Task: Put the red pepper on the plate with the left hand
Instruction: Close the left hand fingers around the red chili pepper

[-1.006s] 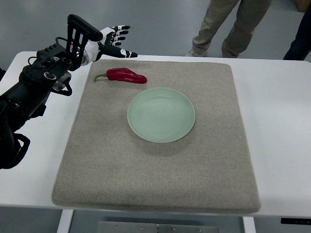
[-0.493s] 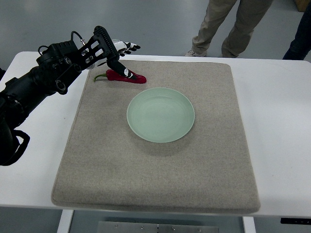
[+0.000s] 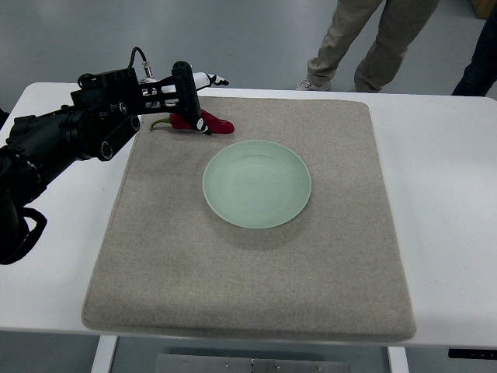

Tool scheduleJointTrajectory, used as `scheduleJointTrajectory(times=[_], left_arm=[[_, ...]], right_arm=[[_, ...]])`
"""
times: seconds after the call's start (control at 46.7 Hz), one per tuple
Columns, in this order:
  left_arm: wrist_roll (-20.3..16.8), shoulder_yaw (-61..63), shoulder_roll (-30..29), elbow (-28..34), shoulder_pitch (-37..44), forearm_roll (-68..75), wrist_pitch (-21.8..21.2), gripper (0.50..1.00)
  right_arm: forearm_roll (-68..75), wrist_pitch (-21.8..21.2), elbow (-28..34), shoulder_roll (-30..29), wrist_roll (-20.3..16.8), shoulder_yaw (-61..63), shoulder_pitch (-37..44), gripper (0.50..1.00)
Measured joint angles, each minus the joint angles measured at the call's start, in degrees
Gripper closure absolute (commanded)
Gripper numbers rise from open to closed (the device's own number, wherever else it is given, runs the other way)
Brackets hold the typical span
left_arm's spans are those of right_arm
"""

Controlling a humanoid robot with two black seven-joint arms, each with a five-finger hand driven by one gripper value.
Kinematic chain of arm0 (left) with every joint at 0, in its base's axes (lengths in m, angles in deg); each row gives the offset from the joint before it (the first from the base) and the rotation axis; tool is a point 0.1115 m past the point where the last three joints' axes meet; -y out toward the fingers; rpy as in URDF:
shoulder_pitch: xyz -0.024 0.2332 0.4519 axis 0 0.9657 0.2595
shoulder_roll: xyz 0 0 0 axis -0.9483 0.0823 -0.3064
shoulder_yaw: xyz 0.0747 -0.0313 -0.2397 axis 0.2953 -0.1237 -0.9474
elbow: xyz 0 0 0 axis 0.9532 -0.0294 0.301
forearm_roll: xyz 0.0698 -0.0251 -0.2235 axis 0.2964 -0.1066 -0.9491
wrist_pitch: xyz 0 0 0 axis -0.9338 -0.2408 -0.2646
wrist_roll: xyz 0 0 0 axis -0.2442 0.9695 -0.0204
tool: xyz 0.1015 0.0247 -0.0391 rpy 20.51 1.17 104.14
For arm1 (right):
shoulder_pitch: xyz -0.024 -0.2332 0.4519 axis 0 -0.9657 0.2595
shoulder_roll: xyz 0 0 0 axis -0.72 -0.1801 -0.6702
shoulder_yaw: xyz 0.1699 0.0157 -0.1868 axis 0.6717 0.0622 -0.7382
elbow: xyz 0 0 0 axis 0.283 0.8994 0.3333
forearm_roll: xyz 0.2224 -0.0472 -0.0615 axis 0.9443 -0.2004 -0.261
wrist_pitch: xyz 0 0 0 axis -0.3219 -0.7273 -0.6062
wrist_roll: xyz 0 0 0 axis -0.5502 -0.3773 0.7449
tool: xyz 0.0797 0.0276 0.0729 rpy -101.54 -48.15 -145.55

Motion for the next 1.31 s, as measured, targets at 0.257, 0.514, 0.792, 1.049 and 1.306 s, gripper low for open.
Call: scheduleJointTrajectory(times=[0.257, 0.514, 0.792, 1.049, 1.306], left_arm=[[0.0, 0.0, -0.8, 0.0, -0.8, -0.2, 5.7, 0.527], [-0.1, 3.2, -1.1, 0.0, -1.0, 0.5, 5.7, 0.544], [-0.4, 5.6, -2.1, -0.1, -1.8, 0.6, 5.7, 0.621], [-0.4, 5.6, -2.3, -0.1, -1.7, 0.5, 5.7, 0.660], [-0.4, 5.6, -2.3, -0.2, -1.3, 0.5, 5.7, 0.761]], right_arm=[[0.0, 0.0, 0.0, 0.0, 0.0, 0.0, 0.0, 0.568], [0.0, 0.0, 0.0, 0.0, 0.0, 0.0, 0.0, 0.568], [0.0, 0.0, 0.0, 0.0, 0.0, 0.0, 0.0, 0.568], [0.0, 0.0, 0.0, 0.0, 0.0, 0.1, 0.0, 0.568], [0.0, 0.0, 0.0, 0.0, 0.0, 0.0, 0.0, 0.568]])
